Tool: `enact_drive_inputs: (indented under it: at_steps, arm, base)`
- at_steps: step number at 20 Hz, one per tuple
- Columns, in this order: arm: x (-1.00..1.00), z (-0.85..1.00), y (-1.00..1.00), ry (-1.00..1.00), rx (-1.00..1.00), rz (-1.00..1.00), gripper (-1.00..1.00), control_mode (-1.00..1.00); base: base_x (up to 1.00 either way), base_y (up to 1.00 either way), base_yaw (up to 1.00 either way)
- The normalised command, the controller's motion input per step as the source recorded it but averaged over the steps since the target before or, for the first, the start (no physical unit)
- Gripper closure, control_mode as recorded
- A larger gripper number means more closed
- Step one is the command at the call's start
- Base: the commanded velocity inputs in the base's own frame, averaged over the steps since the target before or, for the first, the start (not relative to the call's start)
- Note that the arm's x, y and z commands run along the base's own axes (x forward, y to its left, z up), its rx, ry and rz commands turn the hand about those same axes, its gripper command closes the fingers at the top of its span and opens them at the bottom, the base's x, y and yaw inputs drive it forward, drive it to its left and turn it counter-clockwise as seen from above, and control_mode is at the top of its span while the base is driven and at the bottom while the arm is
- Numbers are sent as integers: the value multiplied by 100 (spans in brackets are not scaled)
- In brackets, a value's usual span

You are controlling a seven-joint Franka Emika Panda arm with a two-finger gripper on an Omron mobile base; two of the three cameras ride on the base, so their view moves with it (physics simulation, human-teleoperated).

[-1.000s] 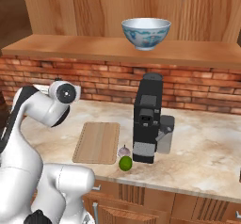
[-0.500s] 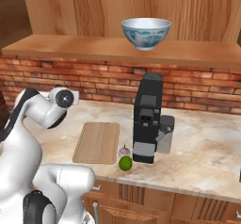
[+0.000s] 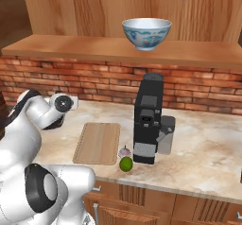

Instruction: Open the cabinet. Place the bowl and condiment on the counter. Then place the lime and garlic on the cutting board.

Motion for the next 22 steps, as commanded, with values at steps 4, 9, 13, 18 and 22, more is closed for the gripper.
enact_drive_inputs:
  at_steps: [4,9,13,18,22]
  arm:
    - [27,-42,16,0,-2,1,100,-100]
    - [24,-41,17,0,-1,1,100,-100]
    - [10,-37,19,-6,-4,0,100,-100]
    - [1,-36,21,-11,-6,0,100,-100]
    - [6,-31,17,-2,-4,0,100,-100]
  base:
    - [0,0,0]
    - [0,0,0]
    - [0,0,0]
    - [0,0,0]
    - [0,0,0]
